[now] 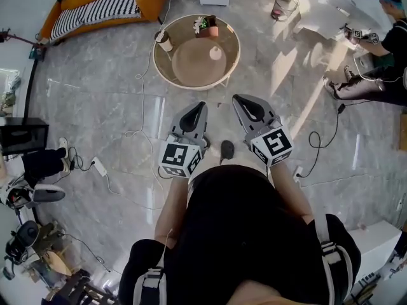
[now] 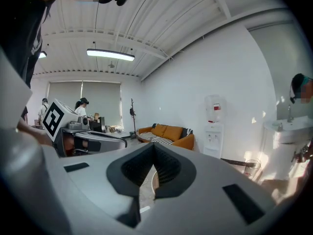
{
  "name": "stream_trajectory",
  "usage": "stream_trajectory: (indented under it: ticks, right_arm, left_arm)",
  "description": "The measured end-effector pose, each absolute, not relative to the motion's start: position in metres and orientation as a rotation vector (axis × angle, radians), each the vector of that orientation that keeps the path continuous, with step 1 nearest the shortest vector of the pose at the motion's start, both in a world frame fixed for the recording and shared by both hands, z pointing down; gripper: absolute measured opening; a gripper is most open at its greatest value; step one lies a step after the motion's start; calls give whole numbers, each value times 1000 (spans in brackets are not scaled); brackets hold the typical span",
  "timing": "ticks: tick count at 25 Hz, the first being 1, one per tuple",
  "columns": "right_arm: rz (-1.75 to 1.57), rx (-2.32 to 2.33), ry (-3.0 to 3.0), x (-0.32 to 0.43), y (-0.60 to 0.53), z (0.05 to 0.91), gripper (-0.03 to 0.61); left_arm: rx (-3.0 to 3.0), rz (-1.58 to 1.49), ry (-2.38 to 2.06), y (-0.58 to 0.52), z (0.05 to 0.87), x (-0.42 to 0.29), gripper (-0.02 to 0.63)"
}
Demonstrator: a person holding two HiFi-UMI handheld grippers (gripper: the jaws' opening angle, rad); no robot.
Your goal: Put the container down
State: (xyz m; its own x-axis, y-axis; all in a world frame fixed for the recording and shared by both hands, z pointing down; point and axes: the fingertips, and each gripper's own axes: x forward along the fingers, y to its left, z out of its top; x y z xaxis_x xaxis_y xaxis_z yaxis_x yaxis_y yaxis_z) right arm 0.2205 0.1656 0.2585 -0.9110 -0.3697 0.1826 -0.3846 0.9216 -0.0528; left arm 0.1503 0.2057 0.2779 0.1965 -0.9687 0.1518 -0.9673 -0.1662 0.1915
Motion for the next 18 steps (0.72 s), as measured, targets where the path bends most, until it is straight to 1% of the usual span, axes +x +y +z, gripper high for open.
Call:
stream_trajectory:
  ticks: [10,18]
  right_arm:
    - [121,566,-2925,242,189,254,3]
    - [124,598,-2925,257,177,257,3]
  left_arm:
    - [2248,-2,-1839,221,275,176,18]
    - [2277,11,-1817,206,276,191,18]
